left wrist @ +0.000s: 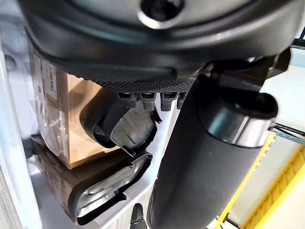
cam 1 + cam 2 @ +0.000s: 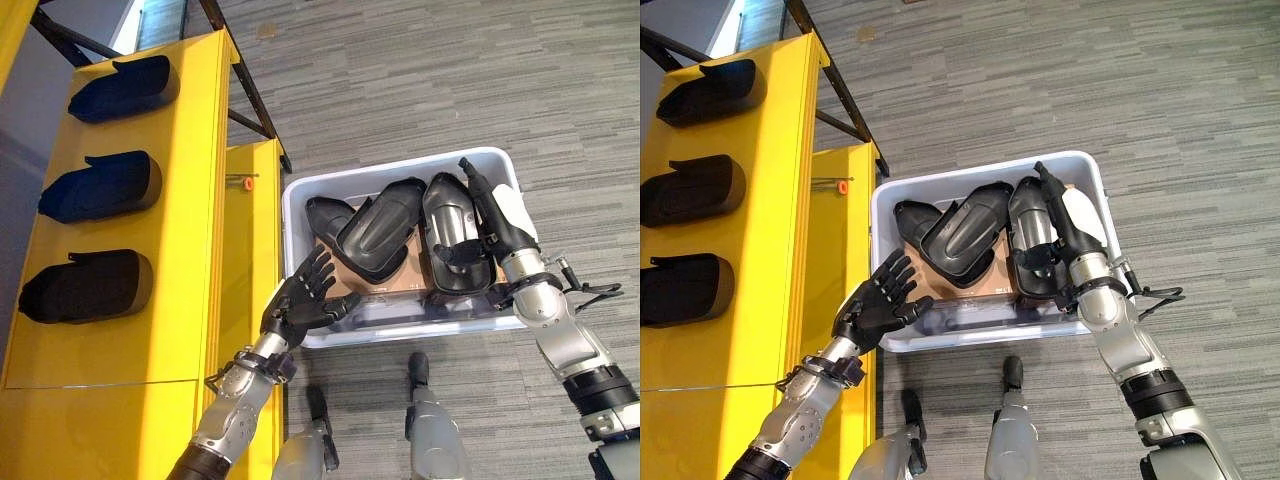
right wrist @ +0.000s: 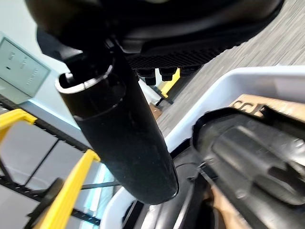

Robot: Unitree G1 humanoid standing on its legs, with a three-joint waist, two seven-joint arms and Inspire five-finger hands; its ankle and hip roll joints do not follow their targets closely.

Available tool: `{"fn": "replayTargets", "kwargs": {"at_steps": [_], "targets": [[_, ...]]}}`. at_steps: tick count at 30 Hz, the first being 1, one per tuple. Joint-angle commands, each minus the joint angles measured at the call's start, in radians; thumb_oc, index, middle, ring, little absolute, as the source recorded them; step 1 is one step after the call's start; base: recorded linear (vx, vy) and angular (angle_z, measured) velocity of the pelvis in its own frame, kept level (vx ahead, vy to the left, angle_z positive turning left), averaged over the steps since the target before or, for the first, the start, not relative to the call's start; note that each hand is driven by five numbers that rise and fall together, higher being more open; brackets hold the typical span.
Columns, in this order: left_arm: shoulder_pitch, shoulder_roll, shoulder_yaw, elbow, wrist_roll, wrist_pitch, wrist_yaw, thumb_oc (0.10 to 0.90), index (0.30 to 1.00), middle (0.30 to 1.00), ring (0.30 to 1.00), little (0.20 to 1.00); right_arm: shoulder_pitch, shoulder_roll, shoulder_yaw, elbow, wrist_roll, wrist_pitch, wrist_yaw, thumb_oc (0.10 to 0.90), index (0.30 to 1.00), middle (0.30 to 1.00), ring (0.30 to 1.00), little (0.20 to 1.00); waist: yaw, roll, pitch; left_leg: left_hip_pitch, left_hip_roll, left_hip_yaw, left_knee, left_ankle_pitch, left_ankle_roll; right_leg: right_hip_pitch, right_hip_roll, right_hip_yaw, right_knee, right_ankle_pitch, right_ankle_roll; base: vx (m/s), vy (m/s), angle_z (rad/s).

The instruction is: Move parts from the plastic box to the shelf.

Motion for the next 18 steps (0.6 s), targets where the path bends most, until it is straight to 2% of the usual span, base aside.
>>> {"fn": "replayTargets", "kwargs": {"at_steps": [1,3,5,7,8,10,12,16,18], "targets": [[-0.034,0.043,0.022,-0.135,-0.051,-0.024,-0.026,0.9,1.0,1.0,1.0,1.0,-0.121,-0.059,0.003,-0.054,-0.039,0.046,-0.007,0.9,1.0,1.0,1.0,1.0,0.003,-0.028,-0.021,-0.053,-0.008,0.005,0.106,-0.118,0.033,0.005,0.009,0.026,0.156,-0.257,-0.04,-0.04,0.005,-0.01],[-0.048,0.048,0.022,-0.129,-0.042,-0.035,-0.018,0.9,1.0,1.0,1.0,1.0,-0.138,-0.085,0.011,0.002,-0.009,0.084,0.0,0.9,1.0,1.0,1.0,1.0,0.002,-0.027,-0.005,-0.067,-0.009,0.002,0.117,-0.12,0.034,-0.008,0.008,0.03,0.162,-0.257,-0.043,-0.06,0.0,-0.01],[-0.052,0.053,0.023,-0.125,-0.046,-0.042,-0.019,0.9,1.0,1.0,1.0,1.0,-0.147,-0.095,0.011,0.022,-0.007,0.07,0.012,0.9,1.0,1.0,1.0,1.0,0.001,-0.026,0.0,-0.071,-0.01,0.002,0.121,-0.122,0.034,-0.015,0.008,0.031,0.167,-0.26,-0.044,-0.04,0.005,-0.01],[-0.058,0.054,0.024,-0.116,-0.042,-0.031,-0.008,0.9,1.0,1.0,1.0,1.0,-0.162,-0.103,0.014,0.032,-0.064,0.073,0.018,0.9,1.0,1.0,1.0,1.0,0.0,-0.024,0.007,-0.078,-0.011,0.003,0.122,-0.121,0.034,-0.024,0.008,0.031,0.171,-0.26,-0.044,-0.04,0.006,-0.01],[-0.066,0.052,0.022,-0.109,-0.024,-0.01,-0.004,0.9,1.0,1.0,1.0,1.0,-0.173,-0.109,0.02,0.039,-0.119,0.096,0.006,0.9,1.0,1.0,1.0,1.0,0.0,-0.025,0.01,-0.081,-0.011,0.004,0.122,-0.121,0.034,-0.028,0.008,0.03,0.172,-0.259,-0.042,-0.05,-0.001,-0.06],[-0.077,0.055,0.013,-0.099,0.029,0.0,-0.001,0.9,1.0,1.0,1.0,1.0,-0.192,-0.132,0.032,0.058,-0.128,0.095,0.007,0.9,1.0,1.0,1.0,1.0,-0.003,-0.023,0.019,-0.088,-0.009,0.004,0.127,-0.119,0.034,-0.034,0.01,0.033,0.173,-0.258,-0.045,-0.04,0.012,-0.08],[-0.071,0.059,0.006,-0.083,0.02,-0.006,-0.003,0.9,1.0,1.0,1.0,1.0,-0.202,-0.149,0.038,0.064,-0.124,0.092,0.02,0.9,1.0,1.0,1.0,1.0,-0.007,-0.018,0.023,-0.092,-0.011,0.007,0.126,-0.118,0.033,-0.04,0.011,0.038,0.175,-0.259,-0.045,-0.02,0.043,-0.06],[-0.048,0.066,0.027,-0.088,-0.006,-0.023,0.001,0.9,1.0,1.0,1.0,1.0,-0.188,-0.173,0.027,0.019,-0.109,0.098,0.058,0.9,1.0,1.0,1.0,1.0,-0.018,-0.006,0.037,-0.095,-0.018,0.016,0.117,-0.114,0.033,-0.055,0.008,0.05,0.177,-0.259,-0.042,-0.02,0.064,-0.06],[-0.028,0.068,0.049,-0.1,-0.009,-0.033,-0.002,0.9,1.0,1.0,1.0,1.0,-0.138,-0.167,-0.002,-0.07,-0.103,0.093,0.062,0.9,1.0,1.0,1.0,1.0,-0.028,-0.005,0.045,-0.101,-0.02,0.022,0.118,-0.114,0.035,-0.066,0.009,0.058,0.184,-0.262,-0.04,-0.02,0.043,-0.07]]}}
